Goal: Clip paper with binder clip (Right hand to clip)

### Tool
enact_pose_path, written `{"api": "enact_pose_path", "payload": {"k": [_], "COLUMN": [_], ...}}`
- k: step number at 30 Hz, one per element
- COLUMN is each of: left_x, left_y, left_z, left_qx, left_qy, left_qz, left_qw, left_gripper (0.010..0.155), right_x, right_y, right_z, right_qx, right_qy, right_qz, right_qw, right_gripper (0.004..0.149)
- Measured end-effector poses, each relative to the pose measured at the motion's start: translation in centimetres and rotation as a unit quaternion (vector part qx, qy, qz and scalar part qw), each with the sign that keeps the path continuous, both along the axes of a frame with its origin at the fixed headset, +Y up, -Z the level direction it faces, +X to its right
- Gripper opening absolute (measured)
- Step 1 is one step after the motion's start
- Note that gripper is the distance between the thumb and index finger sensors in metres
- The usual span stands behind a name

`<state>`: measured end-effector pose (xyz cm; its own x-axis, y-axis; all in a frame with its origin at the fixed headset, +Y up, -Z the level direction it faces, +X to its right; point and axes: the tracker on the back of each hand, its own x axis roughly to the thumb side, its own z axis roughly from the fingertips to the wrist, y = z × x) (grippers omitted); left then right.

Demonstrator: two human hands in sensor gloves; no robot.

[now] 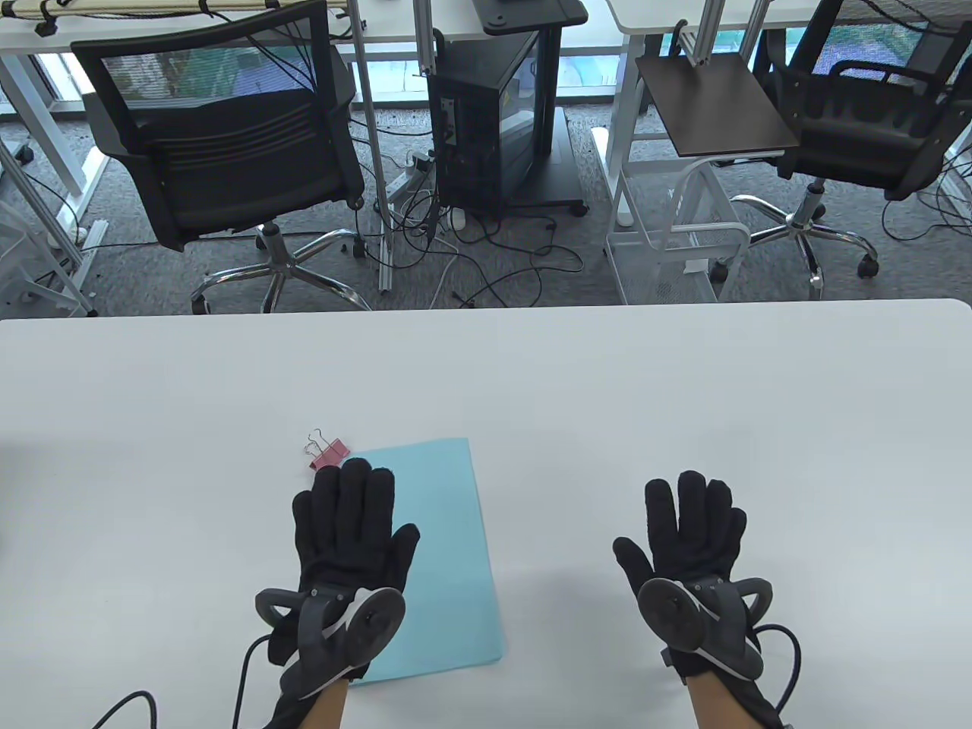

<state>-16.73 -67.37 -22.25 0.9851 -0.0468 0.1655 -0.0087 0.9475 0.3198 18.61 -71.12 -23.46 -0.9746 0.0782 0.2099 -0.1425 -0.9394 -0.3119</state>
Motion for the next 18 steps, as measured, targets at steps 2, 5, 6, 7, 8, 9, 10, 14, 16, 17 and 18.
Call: {"api": "enact_pose_path", "payload": {"k": [2, 5, 6, 7, 8, 9, 10, 14, 16, 17, 18], "left_x": [-0.3, -0.6, -0.6, -0.5, -0.4, -0.3, -0.2, 0.1, 0.2, 0.2, 0.3], "left_y": [-1.1, -2.4, -2.7, -2.9, -3.0, -3.2, -3.2, -3.7, -3.8, -3.9, -3.9], "left_z": [-0.5, -1.0, -1.0, -1.1, -1.2, -1.2, -1.3, -1.3, -1.3, -1.3, -1.3], "left_qx": [-0.049, -0.102, -0.109, -0.111, -0.114, -0.119, -0.120, -0.120, -0.120, -0.121, -0.122], "left_qy": [0.019, 0.027, 0.025, 0.023, 0.022, 0.022, 0.022, 0.020, 0.019, 0.018, 0.019], "left_qz": [-0.013, 0.000, 0.005, 0.009, 0.010, 0.007, 0.006, -0.003, -0.005, -0.006, -0.007], "left_qw": [0.999, 0.994, 0.994, 0.993, 0.993, 0.993, 0.993, 0.993, 0.993, 0.992, 0.992], "left_gripper": [0.076, 0.082, 0.083, 0.083, 0.083, 0.083, 0.083, 0.083, 0.083, 0.083, 0.083], "right_x": [0.2, 0.3, 0.3, 0.3, 0.3, 0.3, 0.3, 0.4, 0.4, 0.4, 0.4], "right_y": [-0.3, -0.5, -0.6, -0.6, -0.7, -0.7, -0.8, -1.2, -1.3, -1.3, -1.3], "right_z": [-0.1, -0.1, 0.0, 0.0, 0.0, 0.0, -0.1, -0.1, -0.2, -0.1, -0.1], "right_qx": [-0.007, -0.014, -0.015, -0.016, -0.018, -0.020, -0.023, -0.031, -0.033, -0.035, -0.036], "right_qy": [-0.002, -0.003, -0.002, -0.002, -0.002, -0.002, -0.002, -0.003, -0.004, -0.003, -0.003], "right_qz": [-0.004, -0.005, -0.006, -0.007, -0.009, -0.012, -0.015, -0.019, -0.018, -0.019, -0.020], "right_qw": [1.000, 1.000, 1.000, 1.000, 1.000, 1.000, 1.000, 0.999, 0.999, 0.999, 0.999], "right_gripper": [0.082, 0.082, 0.082, 0.081, 0.081, 0.081, 0.081, 0.081, 0.081, 0.080, 0.080]}}
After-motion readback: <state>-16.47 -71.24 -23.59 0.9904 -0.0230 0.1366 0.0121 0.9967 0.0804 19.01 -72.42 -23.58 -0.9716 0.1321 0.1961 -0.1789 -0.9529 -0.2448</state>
